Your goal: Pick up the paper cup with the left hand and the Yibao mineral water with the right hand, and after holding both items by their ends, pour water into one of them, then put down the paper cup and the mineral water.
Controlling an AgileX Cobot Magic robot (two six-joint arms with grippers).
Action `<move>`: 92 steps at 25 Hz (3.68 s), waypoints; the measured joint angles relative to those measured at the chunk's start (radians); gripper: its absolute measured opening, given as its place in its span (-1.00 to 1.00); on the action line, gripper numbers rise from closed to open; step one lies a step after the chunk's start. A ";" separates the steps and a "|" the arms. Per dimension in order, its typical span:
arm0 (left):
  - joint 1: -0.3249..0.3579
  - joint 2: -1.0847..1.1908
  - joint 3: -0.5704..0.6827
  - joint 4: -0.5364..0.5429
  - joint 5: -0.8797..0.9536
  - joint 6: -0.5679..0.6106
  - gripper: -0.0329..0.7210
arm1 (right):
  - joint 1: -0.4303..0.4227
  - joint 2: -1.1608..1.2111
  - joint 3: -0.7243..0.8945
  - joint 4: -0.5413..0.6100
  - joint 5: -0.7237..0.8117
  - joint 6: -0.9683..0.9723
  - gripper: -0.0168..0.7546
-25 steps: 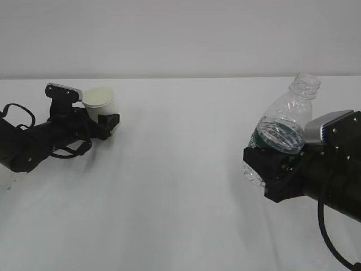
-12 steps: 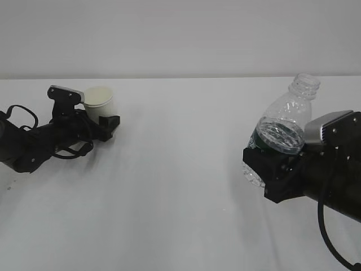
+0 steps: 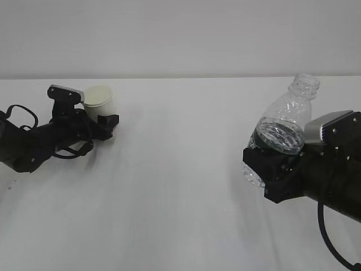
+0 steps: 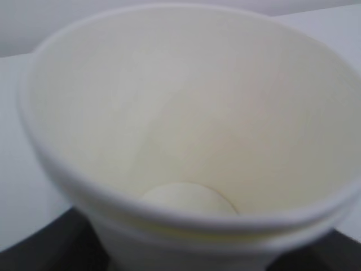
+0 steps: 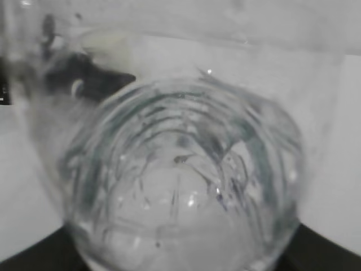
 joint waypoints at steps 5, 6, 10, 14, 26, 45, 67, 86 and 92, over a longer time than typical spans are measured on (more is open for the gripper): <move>0.000 -0.014 0.000 0.006 0.000 0.000 0.39 | 0.000 0.000 0.000 0.000 0.007 0.002 0.09; 0.000 -0.019 0.000 0.006 0.000 0.000 0.38 | 0.000 0.000 0.000 0.000 0.007 0.002 0.09; 0.000 -0.025 -0.001 0.010 0.002 0.000 0.36 | 0.000 0.000 0.000 -0.002 0.007 0.002 0.09; 0.000 -0.025 -0.001 0.016 0.003 0.000 0.35 | 0.000 0.000 0.000 -0.004 0.007 0.002 0.09; 0.000 -0.094 -0.001 0.150 0.060 -0.078 0.34 | 0.000 0.000 0.000 -0.004 0.007 0.002 0.09; 0.011 -0.161 0.021 0.490 0.029 -0.305 0.34 | 0.000 0.000 0.000 -0.004 0.009 0.002 0.09; 0.062 -0.264 0.021 0.945 -0.161 -0.610 0.34 | 0.000 0.000 0.000 -0.010 0.011 0.002 0.09; 0.013 -0.394 0.022 1.178 -0.176 -0.861 0.33 | 0.000 0.000 0.000 -0.030 0.011 0.019 0.09; -0.064 -0.394 0.022 1.194 -0.173 -0.875 0.33 | 0.000 -0.036 -0.030 -0.045 0.074 0.023 0.09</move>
